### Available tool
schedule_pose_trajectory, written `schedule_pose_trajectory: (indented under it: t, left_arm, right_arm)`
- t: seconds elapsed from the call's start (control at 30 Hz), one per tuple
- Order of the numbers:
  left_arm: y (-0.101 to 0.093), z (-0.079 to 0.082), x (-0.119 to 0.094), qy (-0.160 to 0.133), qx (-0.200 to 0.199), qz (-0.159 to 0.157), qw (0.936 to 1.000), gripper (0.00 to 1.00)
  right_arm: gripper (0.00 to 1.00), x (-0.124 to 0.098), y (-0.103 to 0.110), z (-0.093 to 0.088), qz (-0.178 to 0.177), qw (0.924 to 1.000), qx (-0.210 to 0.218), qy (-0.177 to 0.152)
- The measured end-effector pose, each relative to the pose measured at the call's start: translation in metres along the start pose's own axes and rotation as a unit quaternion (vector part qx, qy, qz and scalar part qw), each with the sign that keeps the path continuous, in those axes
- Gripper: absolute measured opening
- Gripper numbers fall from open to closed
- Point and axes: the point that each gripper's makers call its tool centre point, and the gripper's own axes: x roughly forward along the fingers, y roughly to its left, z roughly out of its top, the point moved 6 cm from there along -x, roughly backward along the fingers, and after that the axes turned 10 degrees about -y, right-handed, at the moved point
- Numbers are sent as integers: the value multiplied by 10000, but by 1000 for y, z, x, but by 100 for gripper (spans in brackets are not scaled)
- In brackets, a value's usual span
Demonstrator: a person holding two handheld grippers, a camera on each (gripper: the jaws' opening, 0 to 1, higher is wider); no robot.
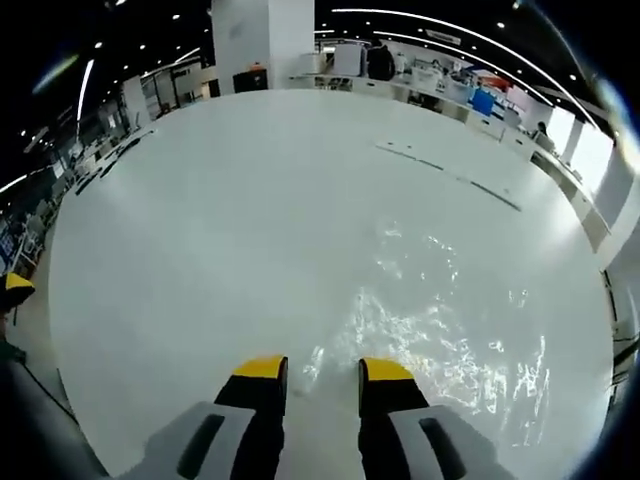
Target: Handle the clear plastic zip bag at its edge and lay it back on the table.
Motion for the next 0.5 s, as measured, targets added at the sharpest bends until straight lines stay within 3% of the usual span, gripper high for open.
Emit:
schedule_pose_trajectory:
  t: [0.37,0.5]
  left_arm:
    - [0,1,4,52,83,-96,9999,97]
    - [0,3,3,45,88,-98,9999,97]
  right_arm:
    - [20,-1,0,1,41,10000,-30,-34]
    - [1,-3,-6,0,-25,9995,-295,130]
